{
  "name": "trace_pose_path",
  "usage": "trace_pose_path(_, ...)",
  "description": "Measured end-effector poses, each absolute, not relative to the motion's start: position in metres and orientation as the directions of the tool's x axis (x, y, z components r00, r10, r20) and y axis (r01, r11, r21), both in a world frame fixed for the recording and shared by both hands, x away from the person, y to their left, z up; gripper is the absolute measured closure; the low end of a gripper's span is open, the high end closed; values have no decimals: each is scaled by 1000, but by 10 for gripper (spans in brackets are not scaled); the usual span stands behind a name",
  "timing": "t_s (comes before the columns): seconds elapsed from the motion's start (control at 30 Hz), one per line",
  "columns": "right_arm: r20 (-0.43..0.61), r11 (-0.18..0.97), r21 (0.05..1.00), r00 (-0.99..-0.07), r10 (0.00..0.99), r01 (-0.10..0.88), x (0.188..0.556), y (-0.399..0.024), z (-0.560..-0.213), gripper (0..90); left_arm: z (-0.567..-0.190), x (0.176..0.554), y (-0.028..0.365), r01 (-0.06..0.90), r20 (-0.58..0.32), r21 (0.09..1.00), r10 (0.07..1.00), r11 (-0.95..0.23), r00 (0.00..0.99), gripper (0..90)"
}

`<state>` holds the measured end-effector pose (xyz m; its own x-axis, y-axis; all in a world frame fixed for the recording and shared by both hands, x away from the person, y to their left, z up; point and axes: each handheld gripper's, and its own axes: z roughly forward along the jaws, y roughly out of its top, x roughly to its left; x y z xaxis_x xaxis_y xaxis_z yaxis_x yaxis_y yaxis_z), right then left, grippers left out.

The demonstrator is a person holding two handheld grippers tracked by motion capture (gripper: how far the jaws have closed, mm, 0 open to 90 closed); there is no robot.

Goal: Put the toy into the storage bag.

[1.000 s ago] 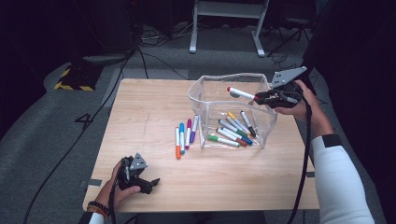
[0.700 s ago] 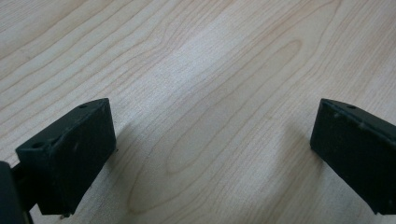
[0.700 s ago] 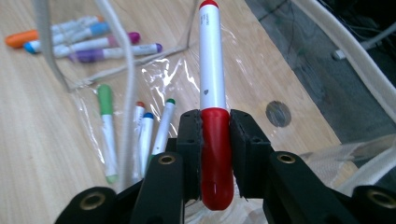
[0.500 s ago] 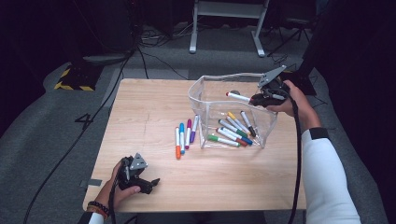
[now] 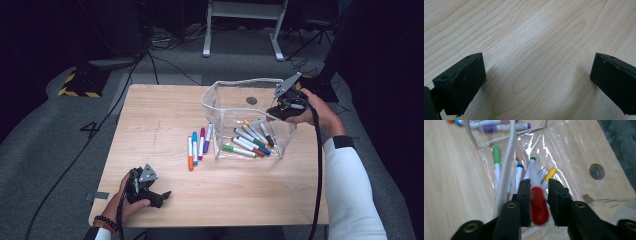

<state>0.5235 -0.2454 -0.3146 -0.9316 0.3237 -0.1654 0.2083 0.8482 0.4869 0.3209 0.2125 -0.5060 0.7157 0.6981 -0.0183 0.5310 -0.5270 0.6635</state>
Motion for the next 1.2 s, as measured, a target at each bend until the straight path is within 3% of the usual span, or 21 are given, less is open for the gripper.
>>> trace_pose_path(0.4,-184,713,657,-865,468,246,507,-262,-306,472,-506,321,212,531,-18,663,698,-527,716,4)
trace_pose_path(0.67,-174,548,801,-782,598,241,473,-287,-287,461,-506,321,213,531,-18,663,698,-528,716,5)
trace_pose_path(0.9,-179,484,857,-779,601,176,424,-297,-284,465,-506,321,213,530,-14,663,699,-528,715,5)
trace_pose_path(1.2,-180,467,875,-810,558,128,377,-280,-321,427,-506,320,212,534,-15,663,703,-525,711,5)
